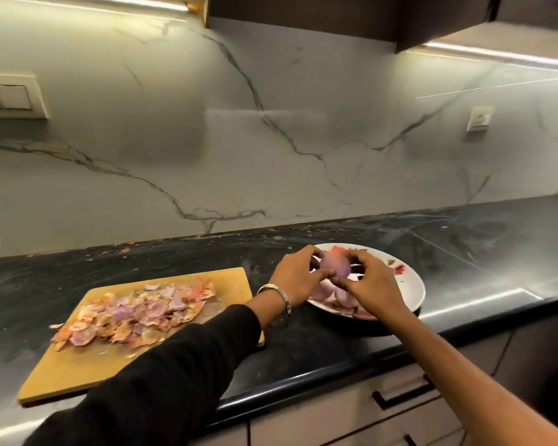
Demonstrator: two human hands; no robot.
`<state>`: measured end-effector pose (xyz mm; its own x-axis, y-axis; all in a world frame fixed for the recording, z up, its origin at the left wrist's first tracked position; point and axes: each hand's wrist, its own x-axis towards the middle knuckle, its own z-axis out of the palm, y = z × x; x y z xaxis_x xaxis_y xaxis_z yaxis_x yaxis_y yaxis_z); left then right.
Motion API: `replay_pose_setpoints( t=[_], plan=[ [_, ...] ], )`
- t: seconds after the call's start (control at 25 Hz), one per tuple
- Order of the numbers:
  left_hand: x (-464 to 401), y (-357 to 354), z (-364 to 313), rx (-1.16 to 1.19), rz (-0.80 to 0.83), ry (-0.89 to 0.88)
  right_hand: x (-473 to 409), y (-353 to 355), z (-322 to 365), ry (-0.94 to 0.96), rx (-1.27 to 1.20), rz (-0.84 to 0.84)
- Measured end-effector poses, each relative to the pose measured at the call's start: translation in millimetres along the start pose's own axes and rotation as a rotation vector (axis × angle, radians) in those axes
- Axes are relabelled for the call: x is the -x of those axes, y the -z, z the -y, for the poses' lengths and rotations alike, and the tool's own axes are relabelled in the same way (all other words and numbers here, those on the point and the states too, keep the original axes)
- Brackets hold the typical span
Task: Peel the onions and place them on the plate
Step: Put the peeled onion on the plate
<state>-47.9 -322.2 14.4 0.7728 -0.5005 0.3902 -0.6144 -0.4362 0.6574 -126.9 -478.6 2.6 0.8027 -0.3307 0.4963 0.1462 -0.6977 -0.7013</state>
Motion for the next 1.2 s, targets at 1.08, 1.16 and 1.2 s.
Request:
replay_pose_setpoints(
  t=[1.08, 1.16, 1.2],
  plan=[
    [-44, -57, 16, -0.336, 0.172, 0.041, -36, -6, -47, -0.248, 0.228, 0.284],
    [-39, -46, 17, -0.306, 0.15, 0.015, -35, -5, -34, -0.209, 0.201, 0.228],
    [-36, -38, 18, -0.292, 0.127, 0.005, -35, -6, -25, -0.181, 0.19, 0.192]
  ],
)
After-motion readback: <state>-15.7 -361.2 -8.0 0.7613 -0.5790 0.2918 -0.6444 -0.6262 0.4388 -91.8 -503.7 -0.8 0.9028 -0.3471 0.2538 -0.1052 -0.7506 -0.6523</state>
